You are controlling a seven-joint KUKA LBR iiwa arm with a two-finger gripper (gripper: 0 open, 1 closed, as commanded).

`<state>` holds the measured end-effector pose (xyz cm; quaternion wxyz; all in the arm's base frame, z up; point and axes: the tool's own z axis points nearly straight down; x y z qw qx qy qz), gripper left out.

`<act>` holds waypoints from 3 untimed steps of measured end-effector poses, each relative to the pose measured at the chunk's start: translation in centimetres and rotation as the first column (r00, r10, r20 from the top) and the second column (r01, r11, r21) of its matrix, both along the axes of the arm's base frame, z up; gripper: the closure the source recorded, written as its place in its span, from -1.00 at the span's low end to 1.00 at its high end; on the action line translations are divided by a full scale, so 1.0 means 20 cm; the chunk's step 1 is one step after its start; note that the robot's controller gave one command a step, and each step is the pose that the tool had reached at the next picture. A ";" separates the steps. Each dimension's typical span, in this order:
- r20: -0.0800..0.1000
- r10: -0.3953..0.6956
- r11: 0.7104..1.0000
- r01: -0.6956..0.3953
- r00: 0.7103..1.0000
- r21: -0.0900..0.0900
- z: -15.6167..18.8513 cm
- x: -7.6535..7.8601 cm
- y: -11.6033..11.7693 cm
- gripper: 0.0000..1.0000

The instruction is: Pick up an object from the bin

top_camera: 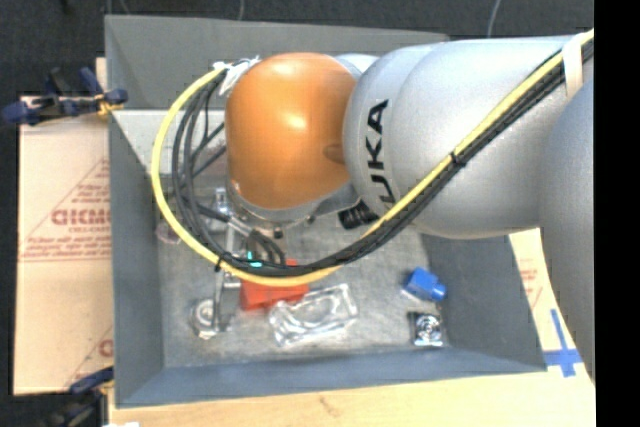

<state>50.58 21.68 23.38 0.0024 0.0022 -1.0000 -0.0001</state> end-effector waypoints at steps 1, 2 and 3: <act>0.002 -0.221 0.975 0.221 0.975 -0.002 -0.39 -0.05 -0.21 -1.00; 0.013 -0.394 0.919 0.394 0.919 0.007 -0.81 -0.07 -0.15 -1.00; 0.018 -0.400 0.916 0.400 0.916 0.010 -0.80 -0.06 -0.16 1.00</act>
Offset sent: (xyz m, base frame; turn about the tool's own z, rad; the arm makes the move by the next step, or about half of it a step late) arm -0.0091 -0.0412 -0.0763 0.2236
